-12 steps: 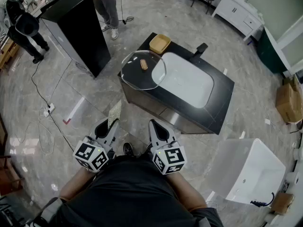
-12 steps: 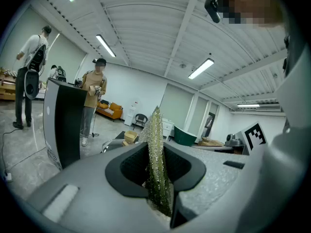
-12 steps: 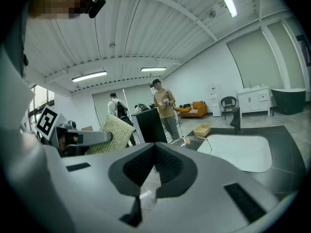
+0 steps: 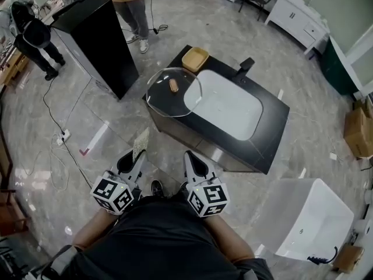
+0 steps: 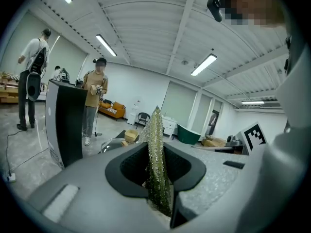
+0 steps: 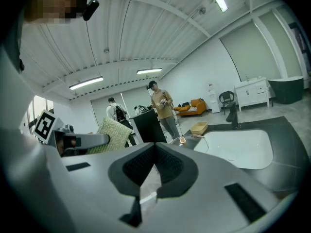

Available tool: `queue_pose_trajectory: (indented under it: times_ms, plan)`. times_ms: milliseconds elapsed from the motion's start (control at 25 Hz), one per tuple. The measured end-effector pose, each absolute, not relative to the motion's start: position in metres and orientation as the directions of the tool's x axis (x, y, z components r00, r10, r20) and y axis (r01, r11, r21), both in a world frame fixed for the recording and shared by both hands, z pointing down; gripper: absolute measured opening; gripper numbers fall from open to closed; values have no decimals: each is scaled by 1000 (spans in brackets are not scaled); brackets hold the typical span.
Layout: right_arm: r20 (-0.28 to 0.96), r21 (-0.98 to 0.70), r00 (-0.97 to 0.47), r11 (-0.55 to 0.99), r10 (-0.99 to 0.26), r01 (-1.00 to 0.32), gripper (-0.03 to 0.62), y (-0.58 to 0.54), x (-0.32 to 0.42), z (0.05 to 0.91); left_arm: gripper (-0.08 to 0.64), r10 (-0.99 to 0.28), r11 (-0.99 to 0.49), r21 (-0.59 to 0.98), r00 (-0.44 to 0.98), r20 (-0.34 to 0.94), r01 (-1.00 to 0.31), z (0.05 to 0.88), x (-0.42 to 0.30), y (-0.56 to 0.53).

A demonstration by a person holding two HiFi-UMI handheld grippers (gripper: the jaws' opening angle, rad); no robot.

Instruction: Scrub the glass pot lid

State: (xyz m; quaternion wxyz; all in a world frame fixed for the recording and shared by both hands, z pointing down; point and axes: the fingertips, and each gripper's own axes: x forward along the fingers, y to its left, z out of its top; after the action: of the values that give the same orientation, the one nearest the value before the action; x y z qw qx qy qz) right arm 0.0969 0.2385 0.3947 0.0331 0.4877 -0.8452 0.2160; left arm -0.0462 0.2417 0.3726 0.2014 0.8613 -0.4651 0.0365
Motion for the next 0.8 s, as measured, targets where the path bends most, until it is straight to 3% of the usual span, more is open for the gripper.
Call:
queue_pose_trajectory:
  times_ms: [800]
  plan:
    - [365,-427,-581,424,-728,-799,8,209,140,436,75,-825,-416,301,495,272,-858,372,-10,213]
